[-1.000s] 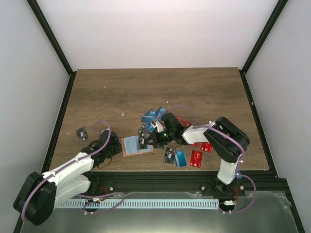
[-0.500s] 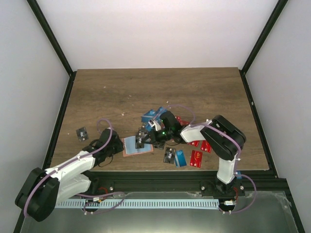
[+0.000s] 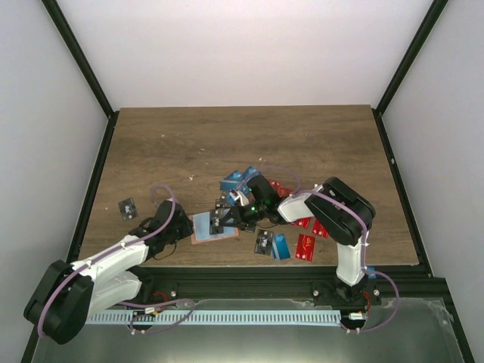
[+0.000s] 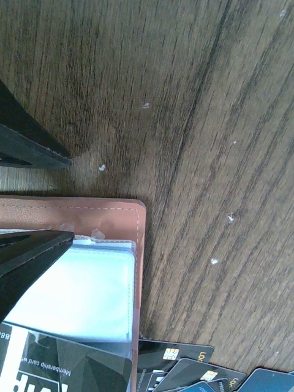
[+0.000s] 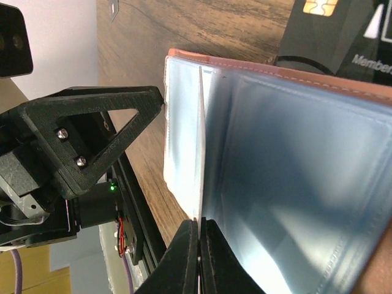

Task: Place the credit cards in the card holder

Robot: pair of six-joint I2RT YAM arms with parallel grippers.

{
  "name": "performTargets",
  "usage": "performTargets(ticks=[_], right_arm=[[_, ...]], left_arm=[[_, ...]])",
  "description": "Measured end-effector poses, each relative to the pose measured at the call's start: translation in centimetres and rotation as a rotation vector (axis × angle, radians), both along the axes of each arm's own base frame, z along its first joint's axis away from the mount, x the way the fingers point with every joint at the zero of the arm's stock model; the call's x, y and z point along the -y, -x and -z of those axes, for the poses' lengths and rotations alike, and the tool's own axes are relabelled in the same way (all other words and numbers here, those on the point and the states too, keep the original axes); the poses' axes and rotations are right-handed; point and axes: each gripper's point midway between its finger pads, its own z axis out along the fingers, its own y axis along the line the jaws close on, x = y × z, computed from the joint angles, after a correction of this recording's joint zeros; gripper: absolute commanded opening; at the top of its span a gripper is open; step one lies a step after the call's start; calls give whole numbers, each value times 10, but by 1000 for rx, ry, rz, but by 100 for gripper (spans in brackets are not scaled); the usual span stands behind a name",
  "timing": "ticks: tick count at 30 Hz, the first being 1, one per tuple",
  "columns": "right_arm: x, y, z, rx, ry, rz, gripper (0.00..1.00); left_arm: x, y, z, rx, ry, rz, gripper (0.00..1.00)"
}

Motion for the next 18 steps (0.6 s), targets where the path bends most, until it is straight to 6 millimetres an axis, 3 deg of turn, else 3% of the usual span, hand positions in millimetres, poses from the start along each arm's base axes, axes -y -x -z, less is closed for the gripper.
performTargets(ticks=[8, 14, 18], right_arm=[[-4, 1, -4, 6, -10, -11, 1], [2, -12, -38, 76, -52, 28, 1], [8, -20, -41, 91, -46, 62, 1]], left_arm=[[0, 0, 0, 1, 3, 1, 30], [1, 0, 0, 3, 2, 5, 30], [1, 0, 0, 4, 3, 5, 30]])
